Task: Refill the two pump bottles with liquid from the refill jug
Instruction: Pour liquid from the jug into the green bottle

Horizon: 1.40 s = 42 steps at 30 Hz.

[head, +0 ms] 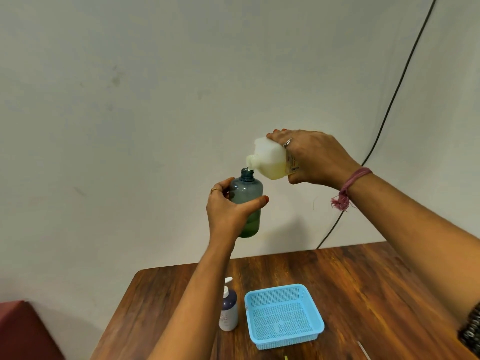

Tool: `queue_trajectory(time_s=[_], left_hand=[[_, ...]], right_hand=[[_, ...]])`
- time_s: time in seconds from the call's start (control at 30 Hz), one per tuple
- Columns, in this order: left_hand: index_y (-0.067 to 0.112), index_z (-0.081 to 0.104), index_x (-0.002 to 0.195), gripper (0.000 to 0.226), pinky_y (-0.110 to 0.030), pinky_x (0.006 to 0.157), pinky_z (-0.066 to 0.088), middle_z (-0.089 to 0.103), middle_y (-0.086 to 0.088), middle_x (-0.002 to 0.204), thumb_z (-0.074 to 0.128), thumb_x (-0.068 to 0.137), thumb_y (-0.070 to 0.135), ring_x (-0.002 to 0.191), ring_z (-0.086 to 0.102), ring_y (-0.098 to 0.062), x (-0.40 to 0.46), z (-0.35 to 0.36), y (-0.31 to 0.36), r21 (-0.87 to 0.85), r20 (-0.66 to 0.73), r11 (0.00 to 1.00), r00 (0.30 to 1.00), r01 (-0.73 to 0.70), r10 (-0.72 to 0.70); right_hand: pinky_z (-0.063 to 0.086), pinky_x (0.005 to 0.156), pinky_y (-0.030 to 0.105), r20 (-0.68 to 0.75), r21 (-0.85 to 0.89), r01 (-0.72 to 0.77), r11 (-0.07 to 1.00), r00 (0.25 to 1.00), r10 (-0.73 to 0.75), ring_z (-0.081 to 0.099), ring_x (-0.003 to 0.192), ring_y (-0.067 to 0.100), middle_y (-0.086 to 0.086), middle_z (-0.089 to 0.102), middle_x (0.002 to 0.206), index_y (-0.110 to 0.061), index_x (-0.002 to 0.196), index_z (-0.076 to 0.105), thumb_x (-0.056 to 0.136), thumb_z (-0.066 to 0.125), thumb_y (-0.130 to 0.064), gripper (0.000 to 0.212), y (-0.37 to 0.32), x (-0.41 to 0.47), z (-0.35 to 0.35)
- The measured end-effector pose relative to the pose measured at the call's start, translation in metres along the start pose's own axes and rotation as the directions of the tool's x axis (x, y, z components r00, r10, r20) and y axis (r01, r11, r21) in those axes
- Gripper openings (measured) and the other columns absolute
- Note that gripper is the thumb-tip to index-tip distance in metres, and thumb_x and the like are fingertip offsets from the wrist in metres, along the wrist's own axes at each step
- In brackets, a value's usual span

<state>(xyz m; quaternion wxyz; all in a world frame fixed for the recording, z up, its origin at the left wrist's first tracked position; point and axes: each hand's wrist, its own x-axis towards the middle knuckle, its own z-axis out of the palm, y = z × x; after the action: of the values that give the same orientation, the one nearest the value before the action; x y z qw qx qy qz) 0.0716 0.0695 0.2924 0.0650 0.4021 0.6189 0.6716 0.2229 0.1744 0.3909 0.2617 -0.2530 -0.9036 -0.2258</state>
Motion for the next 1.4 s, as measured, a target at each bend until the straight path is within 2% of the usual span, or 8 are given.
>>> queue_trajectory(time_s=[0.6,0.87,1.4], left_hand=[[0.016,0.048,0.129,0.085,-0.026,0.086,0.051,0.056,0.0,0.123,0.09,0.056,0.026,0.109,0.054,-0.016,0.0037,-0.0037,-0.0017,-0.01,-0.001,1.0,1.0,0.009,-0.009],[0.017,0.048,0.129,0.085,-0.015,0.077,0.047,0.055,0.003,0.12,0.09,0.056,0.027,0.108,0.053,-0.014,0.0037,-0.0034,-0.0021,-0.013,-0.001,1.0,1.0,0.009,-0.009],[0.017,0.048,0.129,0.085,-0.02,0.08,0.049,0.055,0.002,0.122,0.09,0.056,0.026,0.107,0.054,-0.015,0.0026,-0.002,-0.0016,-0.014,-0.001,1.0,1.0,0.017,-0.017]], right_hand=[[0.04,0.102,0.033,-0.003,0.002,0.006,1.0,1.0,-0.006,0.044,0.132,0.018,-0.002,0.041,0.148,-0.023,0.146,0.03,0.066,0.08,-0.025,0.094,-0.0032,0.005,0.0043],[0.04,0.101,0.033,0.002,0.004,0.009,1.0,1.0,-0.009,0.043,0.133,0.018,-0.002,0.04,0.148,-0.022,0.146,0.03,0.067,0.08,-0.024,0.094,-0.0043,0.0049,0.0028],[0.039,0.102,0.033,0.008,0.002,0.016,1.0,1.0,-0.016,0.042,0.133,0.018,-0.002,0.04,0.149,-0.023,0.146,0.029,0.066,0.081,-0.025,0.095,-0.0021,0.0052,0.005]])
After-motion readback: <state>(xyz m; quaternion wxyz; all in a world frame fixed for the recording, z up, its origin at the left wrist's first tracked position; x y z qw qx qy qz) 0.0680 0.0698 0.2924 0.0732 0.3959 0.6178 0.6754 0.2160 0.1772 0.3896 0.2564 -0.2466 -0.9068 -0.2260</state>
